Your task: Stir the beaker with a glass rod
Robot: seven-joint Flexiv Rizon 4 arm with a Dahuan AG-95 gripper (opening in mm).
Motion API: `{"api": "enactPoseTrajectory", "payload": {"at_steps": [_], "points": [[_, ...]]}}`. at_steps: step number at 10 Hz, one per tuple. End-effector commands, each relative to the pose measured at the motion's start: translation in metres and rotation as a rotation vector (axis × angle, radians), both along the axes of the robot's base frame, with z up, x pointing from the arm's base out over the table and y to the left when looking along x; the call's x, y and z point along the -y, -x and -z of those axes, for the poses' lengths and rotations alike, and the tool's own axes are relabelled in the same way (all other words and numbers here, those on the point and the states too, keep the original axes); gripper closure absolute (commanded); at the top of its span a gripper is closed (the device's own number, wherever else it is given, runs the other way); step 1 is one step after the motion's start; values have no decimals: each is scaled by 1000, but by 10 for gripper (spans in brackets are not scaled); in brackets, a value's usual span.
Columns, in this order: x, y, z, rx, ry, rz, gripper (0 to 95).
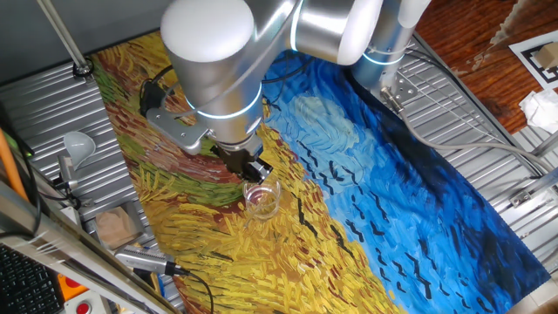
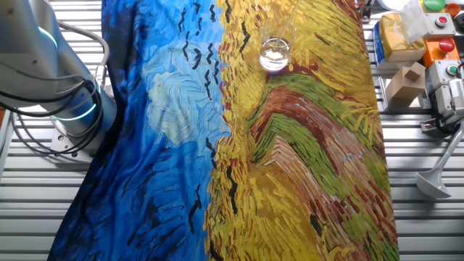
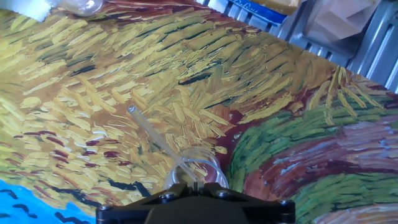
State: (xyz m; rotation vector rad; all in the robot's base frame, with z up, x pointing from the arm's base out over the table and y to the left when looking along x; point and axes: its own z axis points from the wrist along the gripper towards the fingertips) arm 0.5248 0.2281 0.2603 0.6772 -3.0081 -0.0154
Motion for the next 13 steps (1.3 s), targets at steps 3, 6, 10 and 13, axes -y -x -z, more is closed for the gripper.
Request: {"api": "enactPoseTrajectory", "payload": {"at_steps": [3, 6, 10, 13], "points": [[0, 0, 0, 10, -29, -3, 950], [-13, -8, 4, 57, -75, 0, 950], [-20, -12, 1, 83, -100, 1, 950], [-32, -13, -2, 95, -111, -1, 760]]}}
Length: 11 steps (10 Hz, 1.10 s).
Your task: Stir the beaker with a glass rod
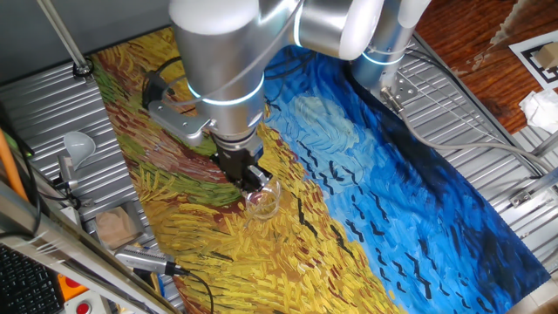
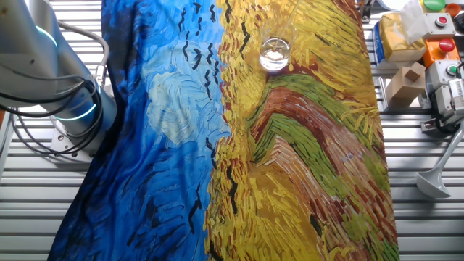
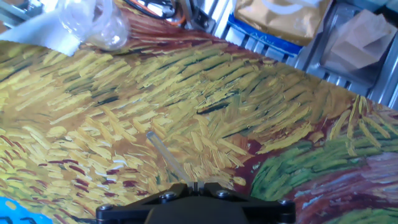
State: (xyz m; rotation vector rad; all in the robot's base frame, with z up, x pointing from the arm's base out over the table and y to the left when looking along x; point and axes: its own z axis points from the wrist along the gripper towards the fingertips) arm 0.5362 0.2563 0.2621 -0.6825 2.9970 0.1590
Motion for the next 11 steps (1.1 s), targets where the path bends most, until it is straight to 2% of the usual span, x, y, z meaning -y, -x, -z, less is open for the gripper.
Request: {"api": "enactPoseTrajectory", "payload": {"at_steps": [1, 5, 11], "points": [[-7, -3, -1, 0, 8, -2, 760], [-16, -9, -7, -2, 10, 1, 760], [-37, -18, -5, -7, 20, 22, 760]]}}
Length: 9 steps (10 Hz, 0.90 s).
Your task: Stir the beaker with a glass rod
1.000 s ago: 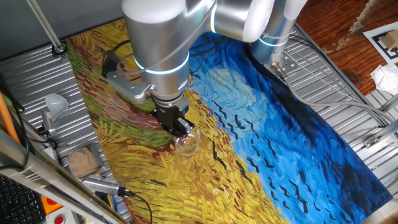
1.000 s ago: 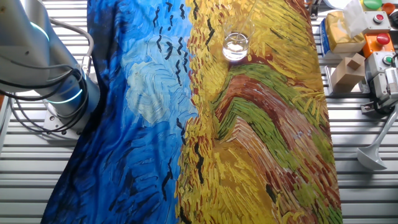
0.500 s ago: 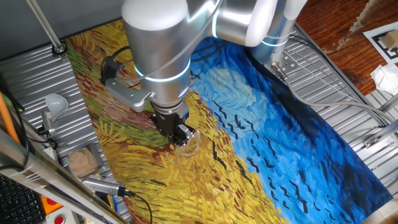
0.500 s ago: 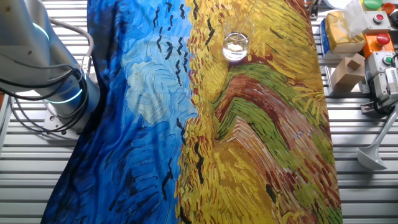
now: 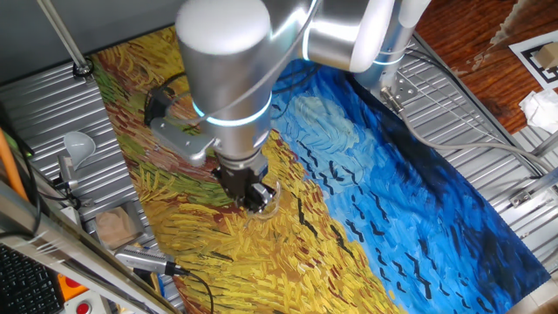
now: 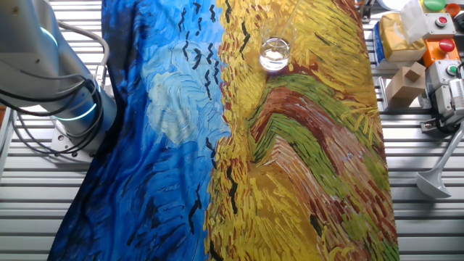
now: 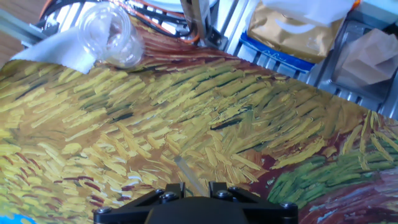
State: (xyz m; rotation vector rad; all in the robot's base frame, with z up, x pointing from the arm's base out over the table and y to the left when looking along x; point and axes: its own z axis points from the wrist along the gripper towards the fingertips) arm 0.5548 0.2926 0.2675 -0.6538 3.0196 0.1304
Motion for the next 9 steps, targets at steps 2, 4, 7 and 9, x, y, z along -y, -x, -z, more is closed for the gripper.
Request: {"api": "enactPoseTrajectory", "payload": {"at_steps": [2, 4, 7, 9], "points": [[-5, -2, 1, 2, 2, 6, 760], [-9, -4, 1, 1, 4, 14, 760], [-15, -7, 2, -1, 6, 19, 760], [-19, -8, 3, -6, 14, 22, 760]]}}
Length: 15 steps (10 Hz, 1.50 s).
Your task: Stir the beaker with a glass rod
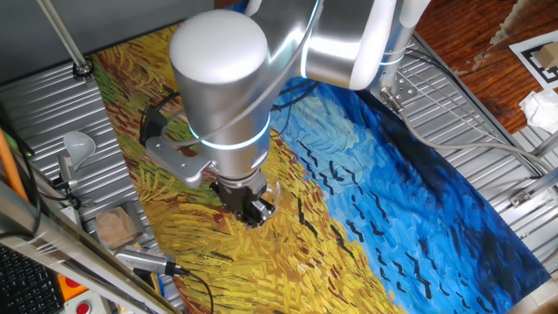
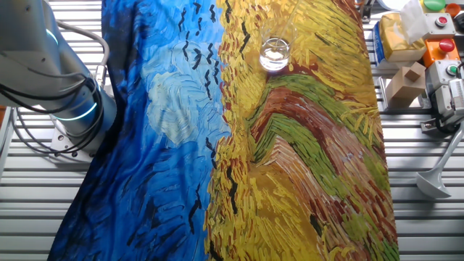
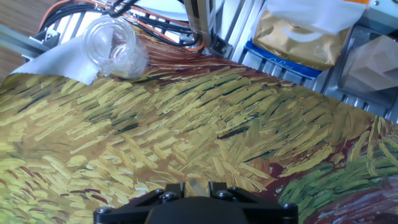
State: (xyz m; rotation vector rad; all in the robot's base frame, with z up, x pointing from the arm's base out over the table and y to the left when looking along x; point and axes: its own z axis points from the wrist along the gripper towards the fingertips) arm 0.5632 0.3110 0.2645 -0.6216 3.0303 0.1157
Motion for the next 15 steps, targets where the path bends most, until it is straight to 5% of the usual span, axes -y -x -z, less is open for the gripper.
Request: {"api": "enactPoseTrajectory", "payload": {"at_steps": [1, 11, 15], "points": [[-1, 0, 0, -10, 11, 2, 760], [-7, 0, 3, -21, 41, 12, 760], [-8, 0, 4, -33, 80, 1, 760]]}}
